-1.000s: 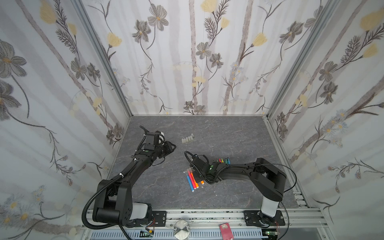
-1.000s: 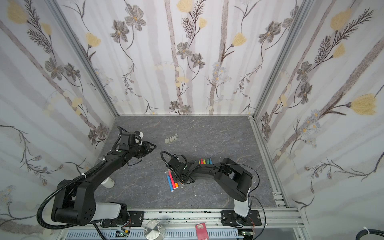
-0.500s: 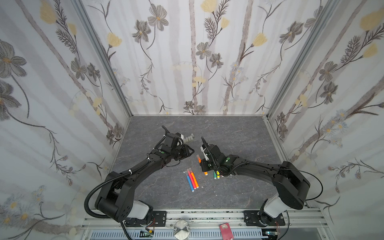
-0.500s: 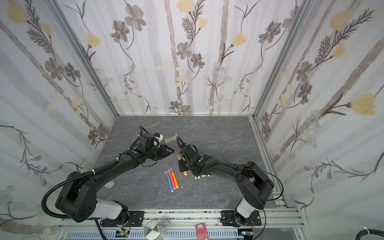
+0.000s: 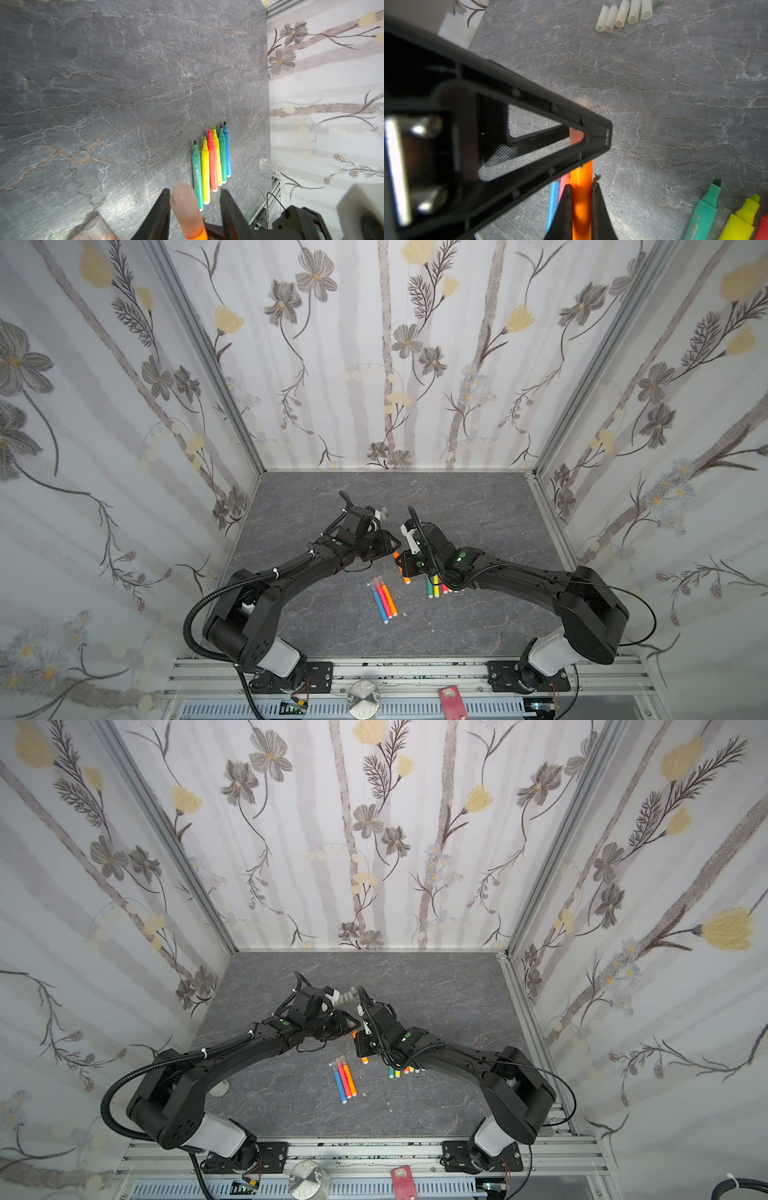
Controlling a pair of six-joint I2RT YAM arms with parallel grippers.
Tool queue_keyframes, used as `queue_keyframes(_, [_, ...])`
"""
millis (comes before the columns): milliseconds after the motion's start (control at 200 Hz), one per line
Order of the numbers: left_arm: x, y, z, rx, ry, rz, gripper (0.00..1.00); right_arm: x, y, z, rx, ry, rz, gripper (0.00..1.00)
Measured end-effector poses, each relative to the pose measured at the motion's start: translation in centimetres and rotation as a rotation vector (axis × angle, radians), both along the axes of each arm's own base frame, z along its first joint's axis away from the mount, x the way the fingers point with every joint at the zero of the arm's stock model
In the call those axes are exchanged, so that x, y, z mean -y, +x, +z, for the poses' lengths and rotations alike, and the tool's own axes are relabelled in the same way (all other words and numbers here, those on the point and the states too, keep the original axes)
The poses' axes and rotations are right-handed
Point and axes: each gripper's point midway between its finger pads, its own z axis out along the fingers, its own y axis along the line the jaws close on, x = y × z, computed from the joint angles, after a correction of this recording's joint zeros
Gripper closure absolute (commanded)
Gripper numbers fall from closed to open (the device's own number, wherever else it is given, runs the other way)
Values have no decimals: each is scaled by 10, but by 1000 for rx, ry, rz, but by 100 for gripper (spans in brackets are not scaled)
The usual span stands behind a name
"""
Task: Open the pen caps
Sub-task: 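Lift the orange marker with the right gripper while the left gripper reaches its cap, then grip the orange marker's cap with the left gripper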
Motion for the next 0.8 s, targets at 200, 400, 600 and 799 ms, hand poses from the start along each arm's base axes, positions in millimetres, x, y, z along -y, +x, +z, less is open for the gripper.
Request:
queue_keyframes(200, [4, 0, -4, -8, 3, -8, 72, 0, 1, 2, -1, 11, -10, 100])
queue_keyframes(400, [6, 2, -3, -3, 0, -8, 79, 1, 1, 1, -4, 16, -15, 100])
queue_keyframes(600, [7, 3, -3, -3, -1, -7, 81, 3, 1, 0, -4, 19, -18, 100])
queue_keyframes(799, [5, 6, -4, 4, 10, 6, 74, 4, 1, 1, -3, 20, -19, 100])
